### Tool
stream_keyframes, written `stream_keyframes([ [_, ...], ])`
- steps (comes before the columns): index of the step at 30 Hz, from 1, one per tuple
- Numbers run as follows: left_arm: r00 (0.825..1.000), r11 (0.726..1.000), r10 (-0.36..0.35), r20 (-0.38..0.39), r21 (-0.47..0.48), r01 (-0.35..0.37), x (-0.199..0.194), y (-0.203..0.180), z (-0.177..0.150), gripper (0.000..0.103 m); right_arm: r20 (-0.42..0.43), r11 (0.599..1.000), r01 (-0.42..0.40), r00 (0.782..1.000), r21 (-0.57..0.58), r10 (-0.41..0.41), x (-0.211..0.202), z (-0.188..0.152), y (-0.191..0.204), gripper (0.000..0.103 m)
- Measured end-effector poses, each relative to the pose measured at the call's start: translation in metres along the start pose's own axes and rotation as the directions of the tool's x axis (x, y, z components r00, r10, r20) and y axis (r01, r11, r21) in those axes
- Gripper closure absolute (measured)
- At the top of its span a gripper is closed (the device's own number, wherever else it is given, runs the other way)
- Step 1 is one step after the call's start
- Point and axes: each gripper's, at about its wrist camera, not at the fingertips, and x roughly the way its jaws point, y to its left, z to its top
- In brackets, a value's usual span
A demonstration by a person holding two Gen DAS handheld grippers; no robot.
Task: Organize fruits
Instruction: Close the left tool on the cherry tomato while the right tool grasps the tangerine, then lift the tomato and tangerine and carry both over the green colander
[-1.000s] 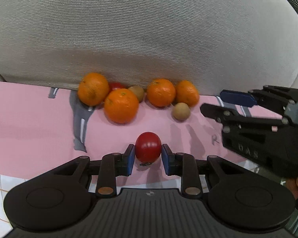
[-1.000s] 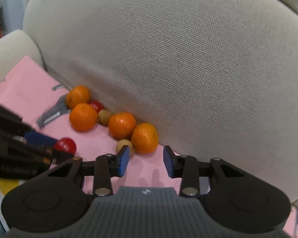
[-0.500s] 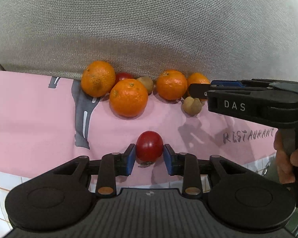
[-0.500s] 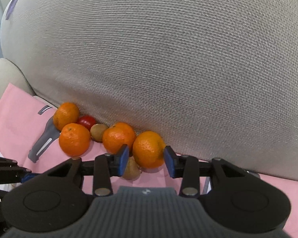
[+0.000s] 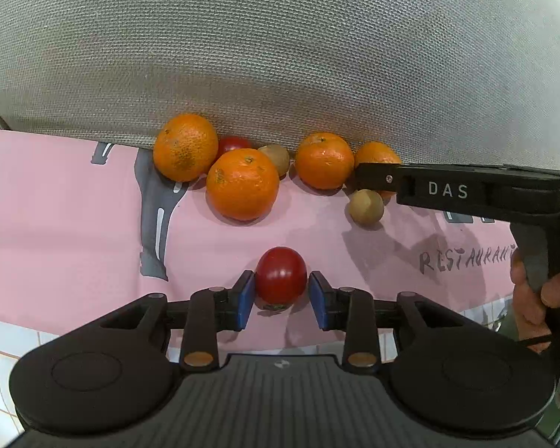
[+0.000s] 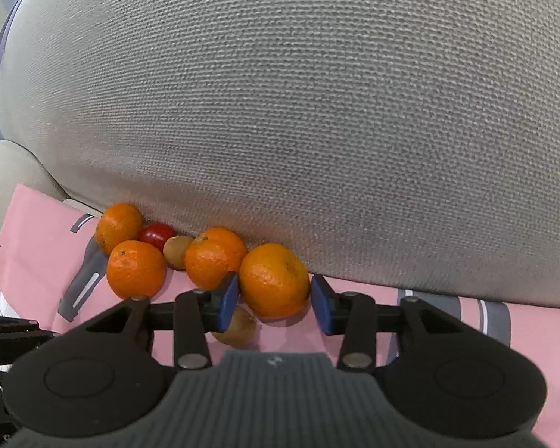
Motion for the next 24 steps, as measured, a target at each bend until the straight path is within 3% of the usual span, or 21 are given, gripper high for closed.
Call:
stream_keyframes([
  [3,1.000,1.000,-0.007,0.010,0.002,0.007,-0.002,-0.001,-0.002,0.071,0.009,1.000,0.000,1.000,-0.008,0.000,-0.009,-0.002,0.000,0.064],
  [10,0.999,1.000,-0.013,0.037,-0.020,0.013,-0.014,-0.003,-0.006,0.071,0.043,1.000,-0.016,0.999,-0.011,0.016,-0.044,-0.009,0.000,0.064],
  [24,0.991,0.999,-0.015,0.133,0.036,0.011,-0.087,-0.038,-0.023,0.071,0.144,0.997,-0.069,0.987,-0.030,0.072,-0.146,-0.044,0.019,0.064],
])
